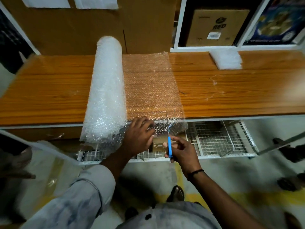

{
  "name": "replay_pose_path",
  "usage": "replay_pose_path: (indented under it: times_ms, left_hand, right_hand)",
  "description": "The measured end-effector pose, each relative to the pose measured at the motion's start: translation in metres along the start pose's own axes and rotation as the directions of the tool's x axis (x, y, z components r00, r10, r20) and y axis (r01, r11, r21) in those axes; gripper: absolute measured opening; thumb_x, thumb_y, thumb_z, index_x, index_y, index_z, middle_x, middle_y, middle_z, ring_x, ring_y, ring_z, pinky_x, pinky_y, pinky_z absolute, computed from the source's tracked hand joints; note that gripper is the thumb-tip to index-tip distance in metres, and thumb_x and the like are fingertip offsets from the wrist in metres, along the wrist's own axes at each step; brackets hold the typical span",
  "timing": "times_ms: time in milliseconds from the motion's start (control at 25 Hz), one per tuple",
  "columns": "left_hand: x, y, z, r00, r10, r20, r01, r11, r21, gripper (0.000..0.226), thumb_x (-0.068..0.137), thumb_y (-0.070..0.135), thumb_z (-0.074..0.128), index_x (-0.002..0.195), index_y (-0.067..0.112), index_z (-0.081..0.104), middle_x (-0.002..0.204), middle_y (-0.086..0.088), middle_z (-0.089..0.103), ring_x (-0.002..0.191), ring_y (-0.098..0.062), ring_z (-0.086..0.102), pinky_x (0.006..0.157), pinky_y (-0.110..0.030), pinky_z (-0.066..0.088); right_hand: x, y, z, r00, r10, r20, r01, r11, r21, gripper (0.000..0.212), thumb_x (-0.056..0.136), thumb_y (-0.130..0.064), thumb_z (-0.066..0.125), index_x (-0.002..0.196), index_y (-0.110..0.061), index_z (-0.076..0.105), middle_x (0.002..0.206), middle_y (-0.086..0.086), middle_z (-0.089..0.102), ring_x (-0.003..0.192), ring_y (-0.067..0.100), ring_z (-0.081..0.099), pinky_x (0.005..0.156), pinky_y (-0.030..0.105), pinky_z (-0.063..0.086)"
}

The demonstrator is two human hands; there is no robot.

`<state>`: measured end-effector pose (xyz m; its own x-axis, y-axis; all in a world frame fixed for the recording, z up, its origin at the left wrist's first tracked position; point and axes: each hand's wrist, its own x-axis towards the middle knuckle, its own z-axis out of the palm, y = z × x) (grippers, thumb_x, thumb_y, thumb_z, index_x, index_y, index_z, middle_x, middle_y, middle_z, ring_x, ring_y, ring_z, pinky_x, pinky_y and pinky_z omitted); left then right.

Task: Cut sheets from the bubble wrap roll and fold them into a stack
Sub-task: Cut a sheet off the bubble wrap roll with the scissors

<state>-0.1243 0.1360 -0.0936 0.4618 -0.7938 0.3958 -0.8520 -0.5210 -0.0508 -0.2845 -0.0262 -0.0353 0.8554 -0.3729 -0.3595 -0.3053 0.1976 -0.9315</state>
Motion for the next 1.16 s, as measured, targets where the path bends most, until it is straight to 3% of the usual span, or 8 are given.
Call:
replay_pose_path:
  times_ms: [120, 240, 480, 760, 1160]
  left_hand:
    - [-0.006, 0.001, 0.001, 0.999, 0.007, -0.046, -0.008, 1.000, -0.017, 0.020, 0.089, 0.034, 0.065, 0.100, 0.019, 0.072, 0.128, -0.003, 0.065, 0.125, -0.034, 0.054, 0.103, -0.052, 0.041]
    - [-0.011, 0.002, 0.000, 0.995, 0.020, -0.097, -0.025, 0.998, -0.051, 0.019, 0.093, 0.034, 0.062, 0.099, 0.019, 0.074, 0.126, -0.003, 0.067, 0.121, -0.035, 0.057, 0.101, -0.052, 0.042]
    - [-0.012, 0.003, -0.007, 0.987, 0.016, -0.157, -0.024, 0.999, -0.049, 0.017, 0.092, 0.034, 0.066, 0.097, 0.021, 0.076, 0.124, -0.001, 0.069, 0.119, -0.032, 0.058, 0.100, -0.049, 0.041]
    - [-0.011, 0.004, -0.012, 0.983, 0.021, -0.183, -0.030, 0.998, -0.048, 0.016, 0.092, 0.033, 0.067, 0.099, 0.022, 0.076, 0.122, -0.001, 0.069, 0.117, -0.031, 0.059, 0.099, -0.048, 0.041]
    - [0.000, 0.011, -0.014, 0.981, 0.017, -0.195, -0.030, 0.998, -0.063, 0.013, 0.090, 0.030, 0.068, 0.098, 0.022, 0.076, 0.117, 0.002, 0.070, 0.116, -0.030, 0.060, 0.101, -0.049, 0.041]
  right_hand:
    - [-0.022, 0.012, 0.010, 1.000, 0.007, -0.020, -0.008, 0.999, -0.035, 0.022, 0.091, -0.005, 0.075, 0.112, -0.011, 0.075, 0.068, 0.001, 0.071, 0.057, 0.020, 0.067, 0.051, 0.029, 0.043]
    - [-0.042, 0.019, 0.013, 0.999, 0.011, -0.034, -0.012, 0.999, -0.030, 0.035, 0.078, -0.033, 0.084, 0.107, -0.015, 0.079, 0.060, 0.007, 0.061, 0.056, 0.024, 0.068, 0.057, 0.031, 0.044]
    - [-0.062, 0.029, 0.009, 0.999, 0.054, -0.002, -0.054, 0.997, -0.062, 0.028, 0.074, -0.048, 0.079, 0.091, -0.027, 0.084, 0.063, 0.006, 0.063, 0.055, 0.026, 0.064, 0.065, 0.037, 0.044]
    - [-0.038, 0.032, 0.010, 0.999, 0.035, -0.022, -0.037, 0.997, -0.072, 0.034, 0.073, -0.047, 0.079, 0.096, -0.023, 0.084, 0.064, 0.002, 0.064, 0.058, 0.026, 0.064, 0.066, 0.038, 0.039]
    - [-0.015, 0.025, 0.005, 1.000, 0.016, 0.011, -0.015, 0.995, -0.099, 0.017, 0.090, -0.032, 0.076, 0.099, -0.018, 0.082, 0.063, -0.006, 0.069, 0.058, 0.027, 0.061, 0.057, 0.028, 0.041]
